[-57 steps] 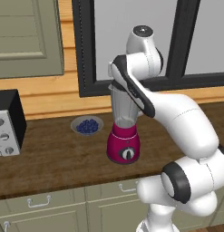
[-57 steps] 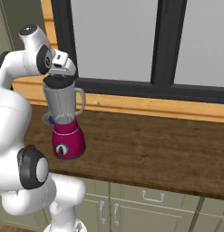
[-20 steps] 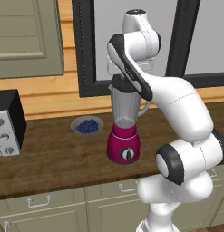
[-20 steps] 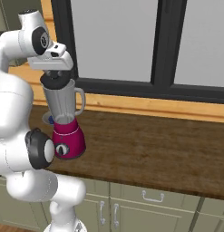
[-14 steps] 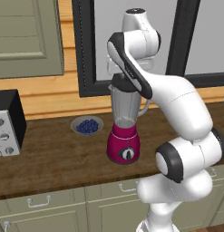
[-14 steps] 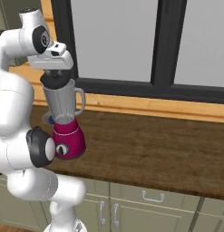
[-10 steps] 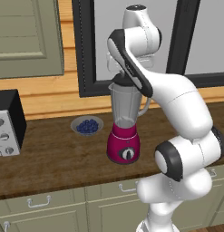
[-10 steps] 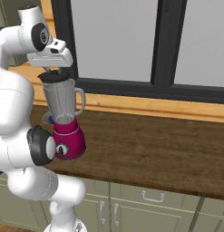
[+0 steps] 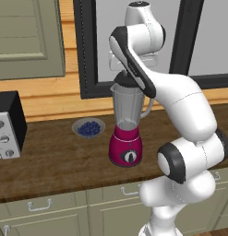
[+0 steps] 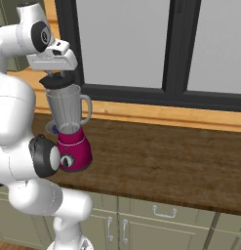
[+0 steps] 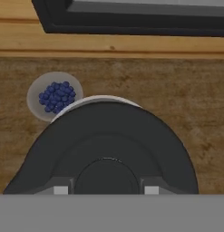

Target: Close the lid blender by securely placing the lid on top.

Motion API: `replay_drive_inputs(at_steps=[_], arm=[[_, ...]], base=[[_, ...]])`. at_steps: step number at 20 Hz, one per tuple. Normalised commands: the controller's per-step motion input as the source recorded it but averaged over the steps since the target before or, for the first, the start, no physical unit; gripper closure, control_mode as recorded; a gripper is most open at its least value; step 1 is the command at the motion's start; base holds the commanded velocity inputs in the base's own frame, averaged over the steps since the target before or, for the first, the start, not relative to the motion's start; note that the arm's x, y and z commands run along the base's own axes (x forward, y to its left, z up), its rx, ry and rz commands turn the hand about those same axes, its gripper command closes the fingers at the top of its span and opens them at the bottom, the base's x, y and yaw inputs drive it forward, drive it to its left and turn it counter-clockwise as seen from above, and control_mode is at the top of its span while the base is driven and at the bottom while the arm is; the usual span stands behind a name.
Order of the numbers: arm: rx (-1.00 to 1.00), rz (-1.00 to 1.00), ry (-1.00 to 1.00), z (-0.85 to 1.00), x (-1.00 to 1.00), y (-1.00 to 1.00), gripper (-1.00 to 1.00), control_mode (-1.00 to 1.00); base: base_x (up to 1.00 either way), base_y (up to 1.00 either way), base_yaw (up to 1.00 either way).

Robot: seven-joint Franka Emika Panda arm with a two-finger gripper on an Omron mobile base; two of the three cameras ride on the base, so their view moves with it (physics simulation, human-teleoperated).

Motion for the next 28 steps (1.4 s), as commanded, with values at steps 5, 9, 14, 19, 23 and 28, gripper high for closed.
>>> replay_drive_inputs(at_steps=[5, 9, 14, 19, 23, 28], arm=[[0.0, 0.0, -0.13, -0.1, 0.05, 0.0, 1.0, -1.0], [0.0, 0.0, -0.14, -0.11, 0.03, 0.0, 1.0, -1.0], [0.0, 0.0, -0.16, -0.16, 0.0, 0.0, 1.0, -1.0], [0.0, 0.0, -0.05, -0.06, 0.0, 0.0, 1.0, -1.0], [0.0, 0.0, 0.0, -0.02, 0.03, 0.0, 1.0, -1.0], [0.0, 0.0, 0.0, -0.01, 0.27, 0.0, 1.0, -1.0]], base=[[0.0, 0.0, 0.0], [0.0, 0.0, 0.0], [0.0, 0.0, 0.0], [0.0, 0.0, 0.0], [0.0, 0.0, 0.0], [0.0, 0.0, 0.0]])
